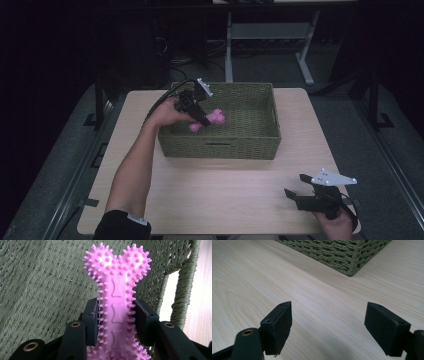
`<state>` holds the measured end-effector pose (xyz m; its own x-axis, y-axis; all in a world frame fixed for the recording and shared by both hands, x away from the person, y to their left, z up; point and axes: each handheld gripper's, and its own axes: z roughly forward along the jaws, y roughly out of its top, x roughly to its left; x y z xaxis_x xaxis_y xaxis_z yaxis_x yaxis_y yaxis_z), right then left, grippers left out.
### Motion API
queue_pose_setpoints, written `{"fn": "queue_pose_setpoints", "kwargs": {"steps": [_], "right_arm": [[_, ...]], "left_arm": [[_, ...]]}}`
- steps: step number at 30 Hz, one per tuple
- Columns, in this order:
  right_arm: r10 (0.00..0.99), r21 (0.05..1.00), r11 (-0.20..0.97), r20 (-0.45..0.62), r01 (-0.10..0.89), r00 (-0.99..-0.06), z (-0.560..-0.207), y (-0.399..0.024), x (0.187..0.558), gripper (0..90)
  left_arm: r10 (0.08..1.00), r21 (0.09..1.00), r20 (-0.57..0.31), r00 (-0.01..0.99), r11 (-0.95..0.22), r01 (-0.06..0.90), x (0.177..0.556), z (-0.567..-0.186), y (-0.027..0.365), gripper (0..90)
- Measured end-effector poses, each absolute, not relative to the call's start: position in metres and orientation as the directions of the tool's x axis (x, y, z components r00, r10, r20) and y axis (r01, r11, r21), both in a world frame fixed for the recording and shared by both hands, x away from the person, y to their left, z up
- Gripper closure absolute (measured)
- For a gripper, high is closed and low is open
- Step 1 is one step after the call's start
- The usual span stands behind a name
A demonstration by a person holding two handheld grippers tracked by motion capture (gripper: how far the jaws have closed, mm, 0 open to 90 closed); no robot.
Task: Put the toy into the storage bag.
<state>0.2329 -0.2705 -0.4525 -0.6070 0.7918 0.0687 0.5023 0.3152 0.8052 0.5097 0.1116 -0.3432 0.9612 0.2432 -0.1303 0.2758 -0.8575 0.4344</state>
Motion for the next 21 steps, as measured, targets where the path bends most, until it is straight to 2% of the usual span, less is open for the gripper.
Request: {"fn": "queue_pose_setpoints", "kwargs": {"steps": [21], "right_arm": [[0.796,0.807,0.31,0.069,0.503,-0.602,-0.4525,-0.2714,0.2326,21.6]], "left_arm": [[0.247,0.409,-0.148,0.958,-0.866,0.287,0.5146,-0.3534,0.1084,58.3]]}}
